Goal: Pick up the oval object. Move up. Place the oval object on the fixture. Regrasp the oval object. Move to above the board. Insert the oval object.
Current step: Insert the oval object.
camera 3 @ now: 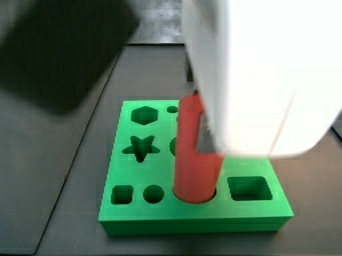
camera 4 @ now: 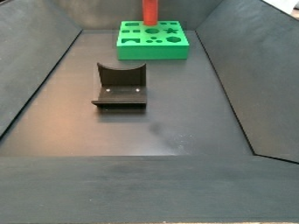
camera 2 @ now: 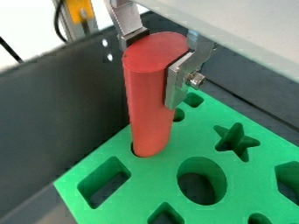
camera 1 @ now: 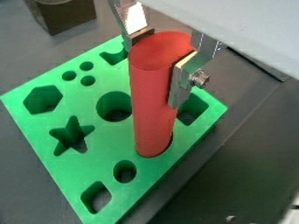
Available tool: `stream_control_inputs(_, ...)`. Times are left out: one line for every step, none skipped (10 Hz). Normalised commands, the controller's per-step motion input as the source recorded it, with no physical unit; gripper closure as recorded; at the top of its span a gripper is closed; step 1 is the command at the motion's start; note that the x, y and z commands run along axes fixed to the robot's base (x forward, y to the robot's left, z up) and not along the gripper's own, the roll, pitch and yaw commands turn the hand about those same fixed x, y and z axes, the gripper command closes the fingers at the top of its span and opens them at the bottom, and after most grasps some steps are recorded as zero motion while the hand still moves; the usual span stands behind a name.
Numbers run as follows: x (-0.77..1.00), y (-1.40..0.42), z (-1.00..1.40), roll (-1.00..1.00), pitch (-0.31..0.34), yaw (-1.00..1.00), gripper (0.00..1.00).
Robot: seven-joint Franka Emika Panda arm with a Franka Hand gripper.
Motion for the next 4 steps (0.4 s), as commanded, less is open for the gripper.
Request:
stream_control_inputs(-0.21, -0.16, -0.78, 0.22, -0.171, 0.28, 1.0)
stream_control_inputs(-0.15, -0.25, -0.79, 0.12, -0.187, 0.35, 1.0)
stream_control_inputs(-0.05, -0.09, -0.05, 0.1, -0.014, 0.08, 1.0)
stream_control_inputs(0.0, 0.0, 0.0, 0.0, 0.0, 0.0, 1.0)
